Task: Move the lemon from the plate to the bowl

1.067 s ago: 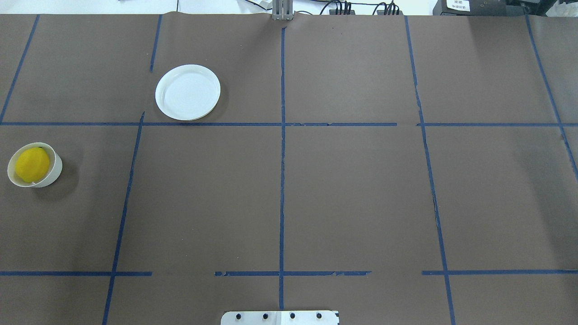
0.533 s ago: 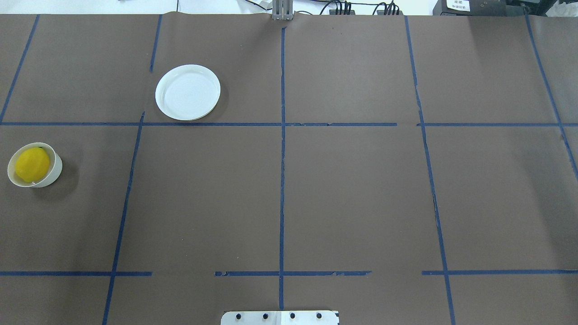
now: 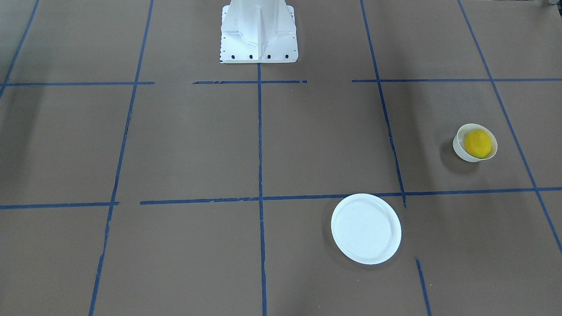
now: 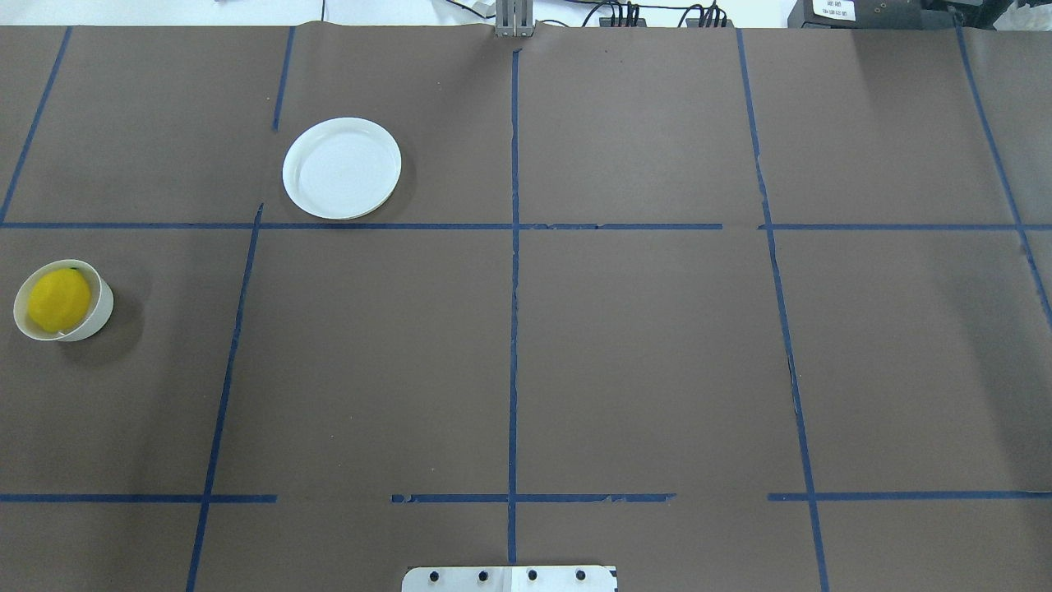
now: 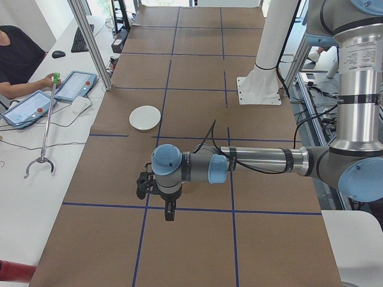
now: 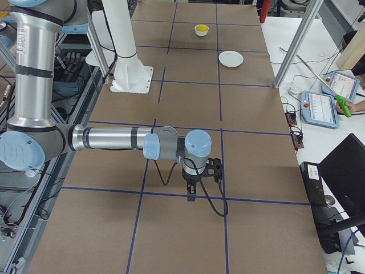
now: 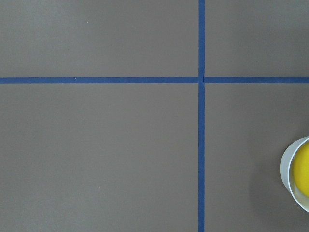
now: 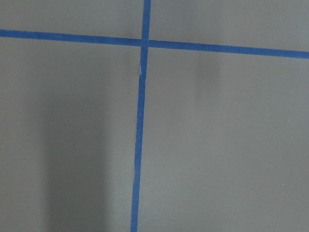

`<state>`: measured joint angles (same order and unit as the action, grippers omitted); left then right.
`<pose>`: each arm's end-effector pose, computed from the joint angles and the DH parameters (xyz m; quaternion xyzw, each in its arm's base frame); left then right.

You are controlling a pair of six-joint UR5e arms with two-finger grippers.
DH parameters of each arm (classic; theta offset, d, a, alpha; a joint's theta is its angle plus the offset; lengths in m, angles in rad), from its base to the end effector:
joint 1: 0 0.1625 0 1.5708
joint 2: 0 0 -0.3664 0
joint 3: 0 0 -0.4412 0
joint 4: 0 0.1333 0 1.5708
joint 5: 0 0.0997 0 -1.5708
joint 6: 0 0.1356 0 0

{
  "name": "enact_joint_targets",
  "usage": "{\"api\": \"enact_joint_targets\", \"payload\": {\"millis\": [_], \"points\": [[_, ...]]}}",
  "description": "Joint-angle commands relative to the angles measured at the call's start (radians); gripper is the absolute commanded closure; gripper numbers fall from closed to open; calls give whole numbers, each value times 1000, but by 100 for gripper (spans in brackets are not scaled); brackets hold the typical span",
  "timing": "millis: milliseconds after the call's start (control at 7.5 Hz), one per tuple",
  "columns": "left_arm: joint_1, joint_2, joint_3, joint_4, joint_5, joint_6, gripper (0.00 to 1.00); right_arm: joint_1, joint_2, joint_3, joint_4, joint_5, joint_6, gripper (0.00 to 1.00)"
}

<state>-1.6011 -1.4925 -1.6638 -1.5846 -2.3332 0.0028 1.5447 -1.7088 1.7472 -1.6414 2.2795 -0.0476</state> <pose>-0.0552 -0.5135 0.6165 0.0194 0.3717 -0.0075 0.9281 0.0323 -0.4878 0.6146 -0.0114 -0.3471 -0.0290 0.9373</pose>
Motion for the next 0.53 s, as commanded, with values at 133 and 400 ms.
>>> {"api": "enact_joint_targets", "payload": {"millis": [133,400], "points": [[0,-3,-1,0,0,2,0,0,0,0,0,0,0,0],[0,-3,-1,-2,0,5,0,0,0,0,0,0,0,0]]}}
